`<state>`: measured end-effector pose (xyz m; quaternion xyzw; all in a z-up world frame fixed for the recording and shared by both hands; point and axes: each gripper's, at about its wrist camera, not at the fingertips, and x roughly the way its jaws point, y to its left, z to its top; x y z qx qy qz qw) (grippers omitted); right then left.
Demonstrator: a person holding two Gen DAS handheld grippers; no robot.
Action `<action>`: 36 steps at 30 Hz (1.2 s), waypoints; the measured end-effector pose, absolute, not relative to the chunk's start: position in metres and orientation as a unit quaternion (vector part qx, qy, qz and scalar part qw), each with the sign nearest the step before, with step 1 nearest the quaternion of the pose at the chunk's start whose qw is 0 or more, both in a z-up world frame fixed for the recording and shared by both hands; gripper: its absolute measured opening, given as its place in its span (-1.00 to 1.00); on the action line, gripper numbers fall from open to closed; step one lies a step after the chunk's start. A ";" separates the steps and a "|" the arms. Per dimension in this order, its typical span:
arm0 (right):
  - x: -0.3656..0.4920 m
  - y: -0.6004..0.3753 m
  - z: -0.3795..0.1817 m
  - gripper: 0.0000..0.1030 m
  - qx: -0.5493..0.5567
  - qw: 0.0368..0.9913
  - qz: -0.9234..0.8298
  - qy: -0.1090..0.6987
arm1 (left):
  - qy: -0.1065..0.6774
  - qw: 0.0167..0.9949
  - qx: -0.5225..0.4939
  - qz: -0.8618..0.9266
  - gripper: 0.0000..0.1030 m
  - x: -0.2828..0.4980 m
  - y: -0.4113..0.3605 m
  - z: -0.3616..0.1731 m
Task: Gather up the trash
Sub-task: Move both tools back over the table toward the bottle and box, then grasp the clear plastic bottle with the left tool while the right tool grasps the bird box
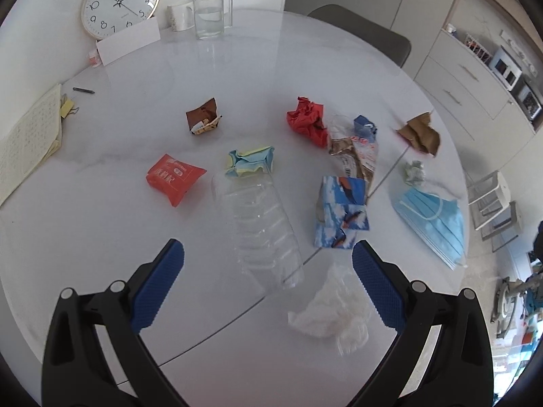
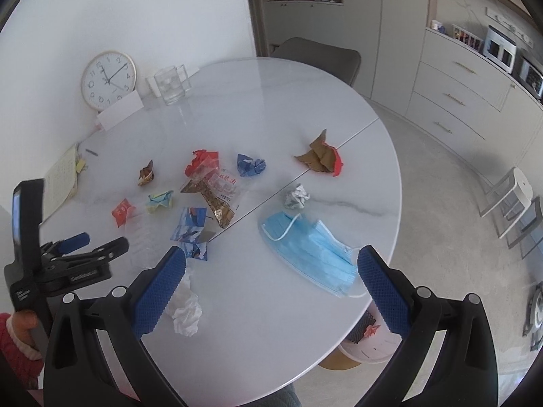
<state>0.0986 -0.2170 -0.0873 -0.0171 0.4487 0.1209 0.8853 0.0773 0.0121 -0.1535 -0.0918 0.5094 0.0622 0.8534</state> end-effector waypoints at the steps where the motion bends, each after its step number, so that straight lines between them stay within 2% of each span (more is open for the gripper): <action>1: 0.103 -0.215 -0.089 0.96 -0.019 0.884 0.124 0.451 | 0.513 0.851 -0.089 0.068 0.85 0.084 0.011 -0.160; 5: 0.117 -0.208 -0.100 0.96 -0.028 0.876 0.136 0.462 | 0.532 0.839 -0.070 0.090 0.85 0.102 0.006 -0.181; 10: 0.129 -0.199 -0.113 0.96 -0.035 0.865 0.153 0.476 | 0.550 0.825 -0.073 0.106 0.67 0.113 0.010 -0.202; 14: 0.139 -0.190 -0.121 0.96 -0.043 0.858 0.165 0.485 | 0.562 0.815 -0.080 0.117 0.60 0.121 0.015 -0.212; 16: 0.143 -0.185 -0.123 0.96 -0.047 0.855 0.169 0.488 | 0.571 0.808 -0.083 0.116 0.40 0.125 0.016 -0.218; 18: 0.146 -0.180 -0.124 0.96 -0.049 0.853 0.172 0.490 | 0.581 0.801 -0.087 0.114 0.30 0.129 0.017 -0.224; 24: 0.152 -0.168 -0.135 0.96 -0.046 0.845 0.176 0.503 | 0.573 0.808 -0.081 0.107 0.26 0.128 0.018 -0.223; 36: 0.166 -0.108 -0.187 0.96 0.005 0.816 0.172 0.552 | 0.539 0.831 -0.068 0.117 0.26 0.074 0.044 -0.173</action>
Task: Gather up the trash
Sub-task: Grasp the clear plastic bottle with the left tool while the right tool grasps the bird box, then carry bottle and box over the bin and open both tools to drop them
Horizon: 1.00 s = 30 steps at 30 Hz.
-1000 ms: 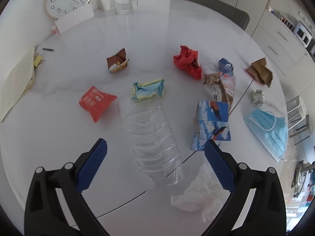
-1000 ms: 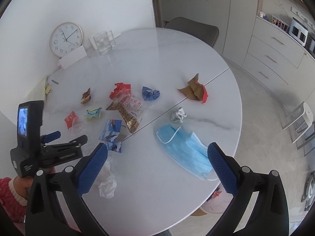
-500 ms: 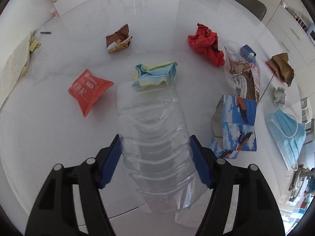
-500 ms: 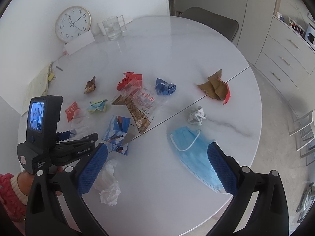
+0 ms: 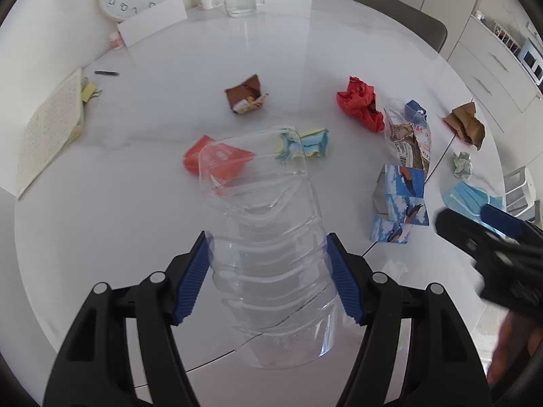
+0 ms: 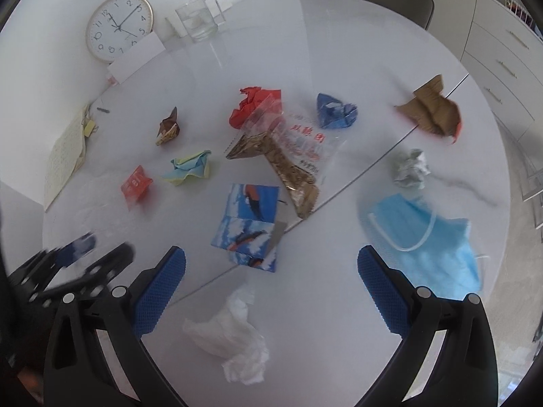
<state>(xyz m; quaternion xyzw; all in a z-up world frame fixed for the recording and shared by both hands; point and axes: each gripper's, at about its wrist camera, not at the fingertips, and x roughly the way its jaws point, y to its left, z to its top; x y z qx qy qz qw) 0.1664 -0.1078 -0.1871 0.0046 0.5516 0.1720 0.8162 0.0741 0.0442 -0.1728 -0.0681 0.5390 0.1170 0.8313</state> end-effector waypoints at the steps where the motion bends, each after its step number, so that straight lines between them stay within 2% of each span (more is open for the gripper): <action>1: 0.168 -0.103 -0.191 0.96 0.005 0.817 0.166 0.552 | 0.538 0.831 -0.069 0.118 0.26 0.070 0.048 -0.170; 10: 0.184 -0.062 -0.231 0.90 -0.040 0.814 0.096 0.571 | 0.532 0.835 -0.085 0.112 0.27 0.055 0.071 -0.155; 12: 0.185 -0.059 -0.238 0.51 -0.045 0.809 0.096 0.578 | 0.530 0.836 -0.090 0.106 0.26 0.054 0.072 -0.154; 13: 0.184 -0.058 -0.240 0.43 -0.049 0.807 0.095 0.581 | 0.529 0.837 -0.092 0.103 0.27 0.054 0.073 -0.153; 15: 0.181 -0.061 -0.239 0.03 -0.048 0.809 0.099 0.578 | 0.528 0.839 -0.093 0.097 0.27 0.055 0.073 -0.152; 17: 0.178 -0.066 -0.235 -0.04 -0.043 0.813 0.101 0.572 | 0.525 0.841 -0.094 0.089 0.27 0.055 0.073 -0.152; 23: 0.158 -0.089 -0.201 -0.04 -0.015 0.830 0.123 0.544 | 0.525 0.844 -0.088 0.064 0.27 0.055 0.062 -0.145; 30: 0.108 -0.142 -0.130 -0.04 0.006 0.870 0.129 0.476 | 0.510 0.858 -0.061 -0.003 0.27 0.050 0.016 -0.120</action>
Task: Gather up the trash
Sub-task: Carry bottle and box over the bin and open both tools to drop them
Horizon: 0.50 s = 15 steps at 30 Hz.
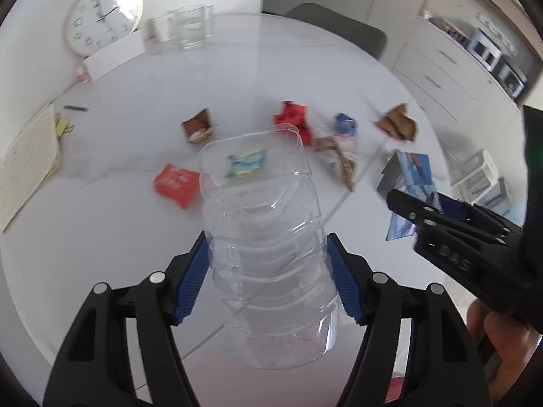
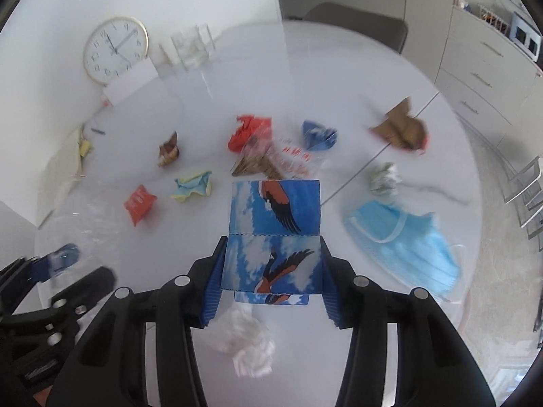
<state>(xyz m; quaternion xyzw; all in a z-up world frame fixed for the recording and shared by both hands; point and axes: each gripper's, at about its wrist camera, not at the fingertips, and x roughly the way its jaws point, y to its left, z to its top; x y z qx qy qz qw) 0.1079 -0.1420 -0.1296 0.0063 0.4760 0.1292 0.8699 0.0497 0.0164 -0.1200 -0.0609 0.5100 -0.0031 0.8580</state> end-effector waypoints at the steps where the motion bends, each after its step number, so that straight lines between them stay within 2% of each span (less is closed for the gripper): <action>1: 0.102 -0.150 -0.123 -0.04 0.006 0.875 0.121 0.468 | 0.510 0.858 -0.059 -0.017 0.27 0.049 0.008 -0.117; 7: 0.051 -0.229 -0.092 -0.04 0.034 0.898 0.046 0.437 | 0.502 0.860 -0.021 -0.092 0.27 0.045 -0.058 -0.104; 15: 0.014 -0.328 -0.092 -0.04 0.087 0.898 -0.030 0.430 | 0.494 0.853 0.038 -0.162 0.27 0.034 -0.151 -0.097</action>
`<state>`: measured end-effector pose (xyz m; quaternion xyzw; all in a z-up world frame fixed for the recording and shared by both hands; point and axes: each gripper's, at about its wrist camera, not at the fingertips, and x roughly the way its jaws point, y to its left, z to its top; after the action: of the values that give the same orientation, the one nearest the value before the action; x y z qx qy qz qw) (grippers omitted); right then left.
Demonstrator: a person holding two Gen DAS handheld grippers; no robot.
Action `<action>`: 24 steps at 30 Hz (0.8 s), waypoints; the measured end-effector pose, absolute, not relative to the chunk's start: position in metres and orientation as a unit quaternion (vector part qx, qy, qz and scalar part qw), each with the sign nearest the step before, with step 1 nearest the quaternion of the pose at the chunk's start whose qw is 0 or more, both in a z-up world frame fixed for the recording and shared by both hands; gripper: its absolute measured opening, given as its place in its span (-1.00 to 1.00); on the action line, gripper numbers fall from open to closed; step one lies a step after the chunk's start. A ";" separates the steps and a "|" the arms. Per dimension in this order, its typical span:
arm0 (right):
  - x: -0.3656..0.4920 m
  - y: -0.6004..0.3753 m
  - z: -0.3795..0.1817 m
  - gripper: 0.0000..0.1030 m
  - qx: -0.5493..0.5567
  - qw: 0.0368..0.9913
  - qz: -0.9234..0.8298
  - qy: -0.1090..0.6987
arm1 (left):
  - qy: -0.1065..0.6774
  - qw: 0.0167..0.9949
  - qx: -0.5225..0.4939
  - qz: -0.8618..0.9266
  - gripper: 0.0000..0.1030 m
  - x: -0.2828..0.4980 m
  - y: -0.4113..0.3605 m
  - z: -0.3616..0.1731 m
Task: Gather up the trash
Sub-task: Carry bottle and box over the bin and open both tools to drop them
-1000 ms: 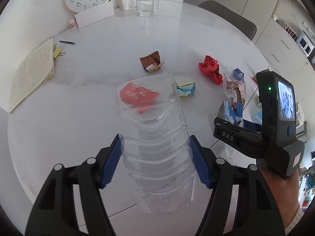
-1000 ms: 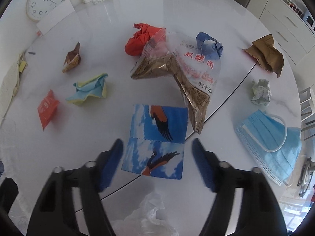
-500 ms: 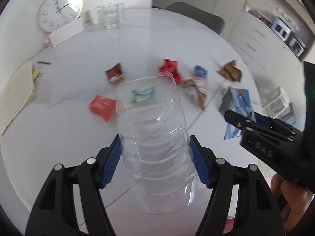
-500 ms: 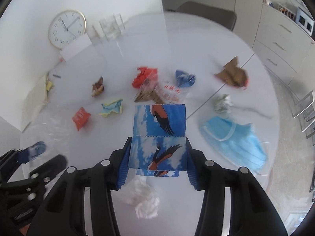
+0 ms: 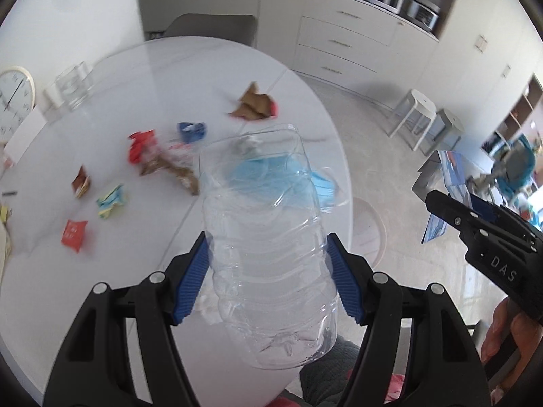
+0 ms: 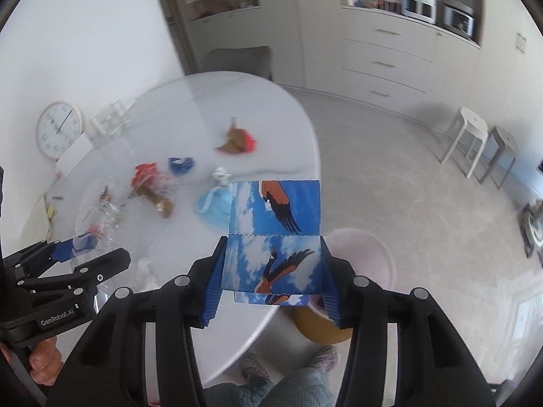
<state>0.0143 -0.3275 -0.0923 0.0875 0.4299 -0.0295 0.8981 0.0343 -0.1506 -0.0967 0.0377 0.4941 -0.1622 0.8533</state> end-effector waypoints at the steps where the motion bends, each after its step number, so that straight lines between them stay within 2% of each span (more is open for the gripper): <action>1: 0.013 -0.337 -0.094 -0.04 0.090 0.898 -0.032 0.429 | 0.495 0.851 0.042 -0.169 0.27 0.034 -0.163 -0.098; 9: 0.020 -0.426 -0.097 -0.04 0.091 0.897 -0.027 0.432 | 0.524 0.827 0.052 -0.197 0.27 0.040 -0.261 -0.121; 16: 0.033 -0.493 -0.110 -0.04 0.085 0.889 -0.009 0.450 | 0.552 0.807 0.056 -0.202 0.27 0.057 -0.346 -0.162; 24: 0.055 -0.533 -0.127 -0.04 0.062 0.875 0.025 0.480 | 0.583 0.794 0.033 -0.167 0.28 0.079 -0.389 -0.213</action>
<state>0.0551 -0.5332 -0.1273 0.0623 0.4797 0.0250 0.8749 0.0787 -0.3890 -0.2128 0.0332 0.5830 -0.1668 0.7944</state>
